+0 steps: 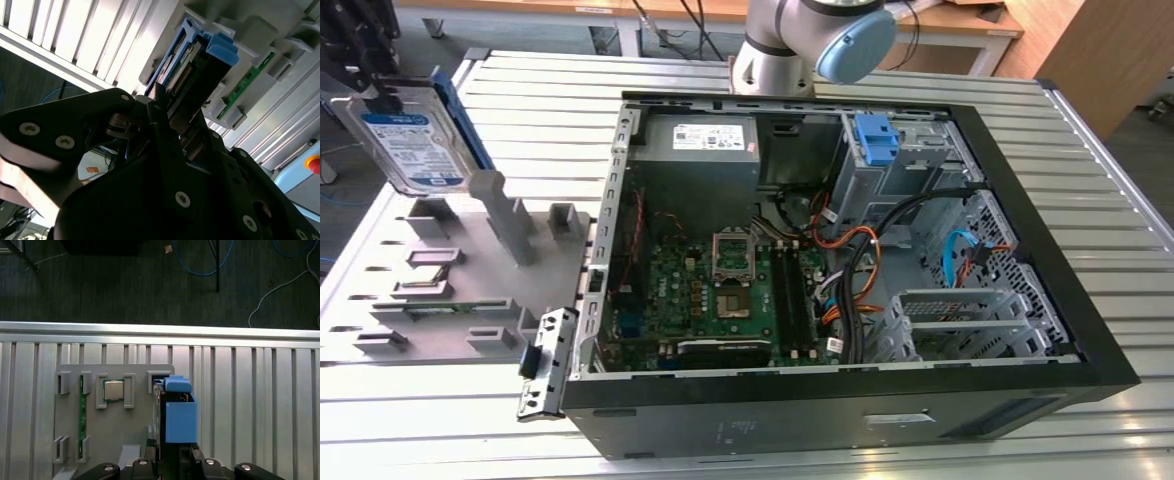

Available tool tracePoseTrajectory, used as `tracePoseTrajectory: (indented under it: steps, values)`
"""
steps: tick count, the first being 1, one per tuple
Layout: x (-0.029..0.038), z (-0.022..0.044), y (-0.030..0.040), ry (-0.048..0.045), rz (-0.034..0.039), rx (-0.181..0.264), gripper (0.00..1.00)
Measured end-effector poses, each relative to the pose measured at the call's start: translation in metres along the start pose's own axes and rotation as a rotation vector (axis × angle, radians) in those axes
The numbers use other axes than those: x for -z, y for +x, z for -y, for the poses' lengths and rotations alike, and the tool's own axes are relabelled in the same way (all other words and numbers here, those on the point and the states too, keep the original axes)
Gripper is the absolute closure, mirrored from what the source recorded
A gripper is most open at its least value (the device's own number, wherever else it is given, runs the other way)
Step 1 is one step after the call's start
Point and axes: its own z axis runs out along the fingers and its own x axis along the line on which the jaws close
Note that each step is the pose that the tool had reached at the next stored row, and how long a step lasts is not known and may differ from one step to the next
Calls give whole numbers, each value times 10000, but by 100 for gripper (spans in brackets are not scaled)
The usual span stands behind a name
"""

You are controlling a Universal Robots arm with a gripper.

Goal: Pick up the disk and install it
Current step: 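Pick up the disk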

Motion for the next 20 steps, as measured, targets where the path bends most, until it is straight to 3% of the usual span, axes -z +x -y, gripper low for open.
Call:
tracePoseTrajectory:
  steps: [20]
  values:
    - [423,-13,-28,0,0,0,65]
